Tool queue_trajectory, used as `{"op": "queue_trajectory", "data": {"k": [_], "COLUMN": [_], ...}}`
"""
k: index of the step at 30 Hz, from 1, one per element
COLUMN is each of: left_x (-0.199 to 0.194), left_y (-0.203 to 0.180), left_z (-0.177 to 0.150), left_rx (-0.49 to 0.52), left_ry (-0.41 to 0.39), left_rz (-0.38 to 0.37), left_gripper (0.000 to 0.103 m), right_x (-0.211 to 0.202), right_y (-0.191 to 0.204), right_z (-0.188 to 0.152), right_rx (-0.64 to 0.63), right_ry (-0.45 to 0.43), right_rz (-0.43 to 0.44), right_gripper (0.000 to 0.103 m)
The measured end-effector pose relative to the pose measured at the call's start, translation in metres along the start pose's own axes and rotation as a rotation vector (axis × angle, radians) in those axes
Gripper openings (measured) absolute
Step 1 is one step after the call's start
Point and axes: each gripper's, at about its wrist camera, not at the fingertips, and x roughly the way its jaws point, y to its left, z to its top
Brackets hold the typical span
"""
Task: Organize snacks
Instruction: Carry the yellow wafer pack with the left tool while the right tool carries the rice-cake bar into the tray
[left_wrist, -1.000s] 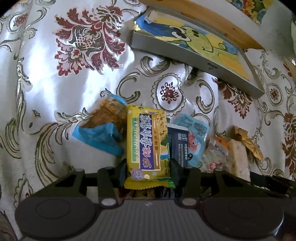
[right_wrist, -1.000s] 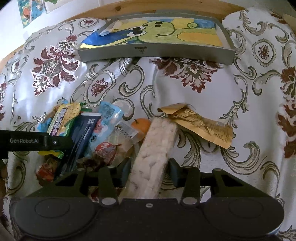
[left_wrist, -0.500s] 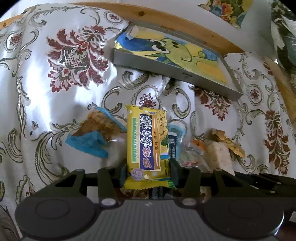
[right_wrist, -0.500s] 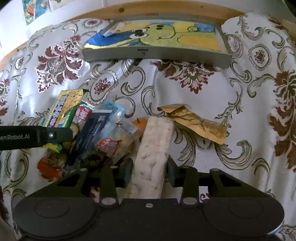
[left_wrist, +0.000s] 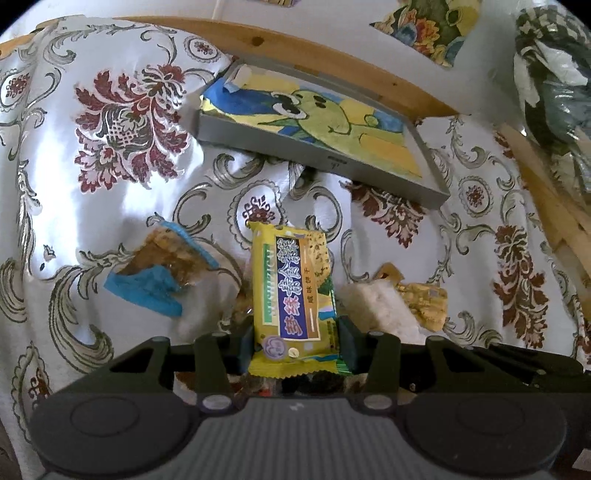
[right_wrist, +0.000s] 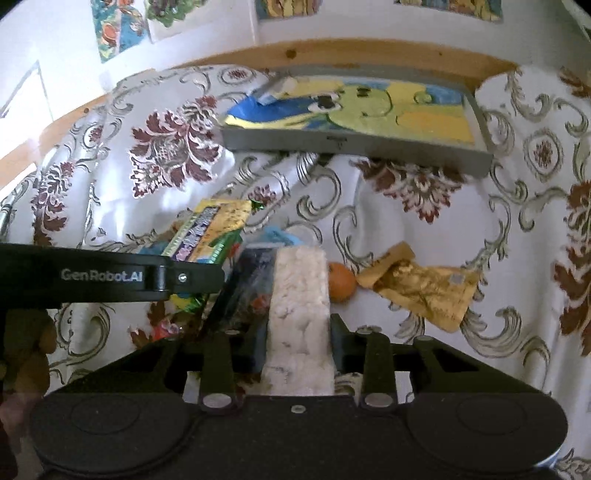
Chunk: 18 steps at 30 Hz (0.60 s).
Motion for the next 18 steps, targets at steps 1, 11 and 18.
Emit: {"op": "queue_trajectory", "data": {"k": [1,11,18], "left_x": [0.000,0.002,0.001], "left_y": [0.000,-0.002,-0.002], "left_z": [0.001,0.001,0.010], "left_rx": [0.001,0.013,0.008], "left_ry": [-0.007,-0.020,-0.106], "left_rz": [-0.004,-0.023,-0.033], "left_gripper": [0.050,0.050,0.050], "right_x": [-0.001,0.002,0.000], "right_y": [0.001,0.018,0.024], "right_z": [0.000,-0.004,-0.001], "right_rx": [-0.010,-0.220,-0.329], "right_ry": [-0.005,-0.062,-0.134], "right_rz": [-0.002,-0.130,-0.204], "right_gripper": [0.035,0.035,0.035]}}
